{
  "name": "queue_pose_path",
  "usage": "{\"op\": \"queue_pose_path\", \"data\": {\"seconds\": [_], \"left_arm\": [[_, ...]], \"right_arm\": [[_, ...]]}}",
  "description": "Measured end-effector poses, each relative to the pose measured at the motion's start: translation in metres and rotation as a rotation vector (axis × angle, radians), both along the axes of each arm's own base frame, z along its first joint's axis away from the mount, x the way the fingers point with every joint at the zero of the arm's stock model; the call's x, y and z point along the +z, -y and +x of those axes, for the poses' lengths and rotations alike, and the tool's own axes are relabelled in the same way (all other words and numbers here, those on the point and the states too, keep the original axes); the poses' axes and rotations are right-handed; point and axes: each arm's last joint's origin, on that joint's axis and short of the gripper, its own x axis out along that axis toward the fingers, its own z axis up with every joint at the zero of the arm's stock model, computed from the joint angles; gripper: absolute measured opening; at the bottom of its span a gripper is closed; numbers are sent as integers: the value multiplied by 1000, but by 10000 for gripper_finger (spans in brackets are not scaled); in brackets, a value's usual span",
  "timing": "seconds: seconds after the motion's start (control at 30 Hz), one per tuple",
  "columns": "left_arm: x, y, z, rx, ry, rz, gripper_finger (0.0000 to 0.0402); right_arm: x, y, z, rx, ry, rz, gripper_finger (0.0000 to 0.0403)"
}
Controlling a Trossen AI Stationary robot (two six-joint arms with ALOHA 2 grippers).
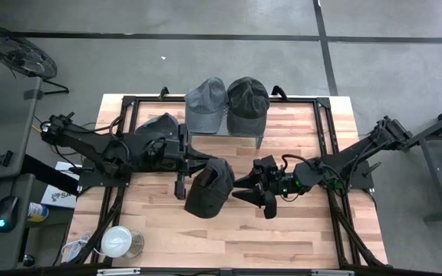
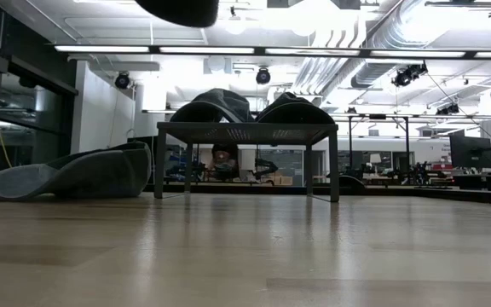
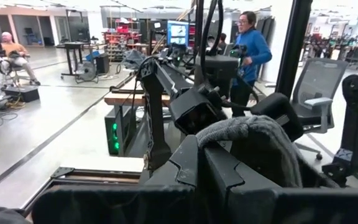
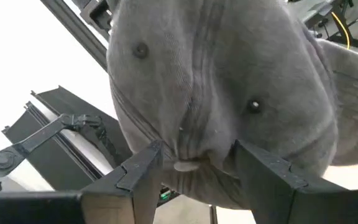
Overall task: Pick & Place hat
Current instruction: Stack the black cap on top of the black cap on the shelf
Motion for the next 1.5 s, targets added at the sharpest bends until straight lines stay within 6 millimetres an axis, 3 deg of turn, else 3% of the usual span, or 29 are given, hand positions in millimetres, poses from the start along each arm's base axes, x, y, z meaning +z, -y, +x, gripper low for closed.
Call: {"op": "queue_pose_path", "data": {"seconds": [0.23, 0.57, 0.87, 1.1, 1.5], "left_arm": [[-3, -2, 5, 5, -11, 15, 0], [-2, -2, 4, -3, 2, -43, 0], [-1, -3, 4, 11, 9, -147, 0], [-2, -8, 8, 22, 24, -219, 0], [-3, -10, 21, -15, 64, -257, 0]], "right_arm": [[-2, -6, -3, 34, -17, -2, 191], [-1, -22, -11, 46, 93, -632, 191], [1, -40, -25, -95, 117, -1201, 191], [4, -44, -31, -186, 93, -1440, 191], [6, -49, -38, -280, 13, -1656, 191]]}}
